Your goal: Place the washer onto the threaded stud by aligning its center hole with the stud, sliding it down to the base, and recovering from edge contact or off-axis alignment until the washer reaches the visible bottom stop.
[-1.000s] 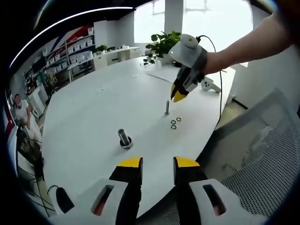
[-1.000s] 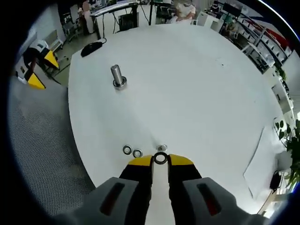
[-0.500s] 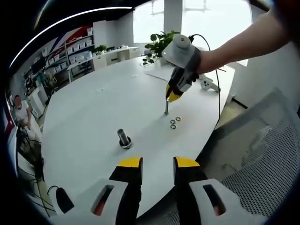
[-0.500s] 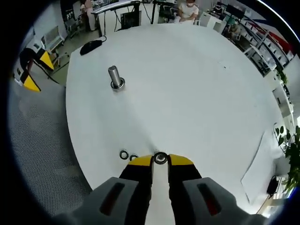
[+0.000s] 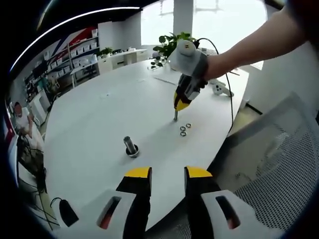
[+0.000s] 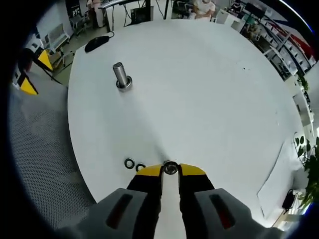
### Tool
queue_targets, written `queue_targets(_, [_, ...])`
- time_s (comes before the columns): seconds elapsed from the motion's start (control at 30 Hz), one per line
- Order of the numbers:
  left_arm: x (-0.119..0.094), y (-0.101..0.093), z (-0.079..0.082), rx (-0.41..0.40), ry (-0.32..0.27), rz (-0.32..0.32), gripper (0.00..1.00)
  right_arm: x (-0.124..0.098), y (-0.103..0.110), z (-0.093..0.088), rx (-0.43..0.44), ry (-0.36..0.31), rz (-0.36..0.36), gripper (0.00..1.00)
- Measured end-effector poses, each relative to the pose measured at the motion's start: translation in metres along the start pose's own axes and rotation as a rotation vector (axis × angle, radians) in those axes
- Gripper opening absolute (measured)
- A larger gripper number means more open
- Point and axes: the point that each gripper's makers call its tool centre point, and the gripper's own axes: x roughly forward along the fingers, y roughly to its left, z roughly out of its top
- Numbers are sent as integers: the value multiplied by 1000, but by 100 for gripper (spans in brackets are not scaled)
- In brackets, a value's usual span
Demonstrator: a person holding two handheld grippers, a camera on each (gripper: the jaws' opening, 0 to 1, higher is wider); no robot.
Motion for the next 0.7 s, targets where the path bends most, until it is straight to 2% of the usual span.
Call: queue_targets(0.7, [2, 0, -3, 0, 14, -2, 24, 29, 3, -8, 17, 59, 40, 14])
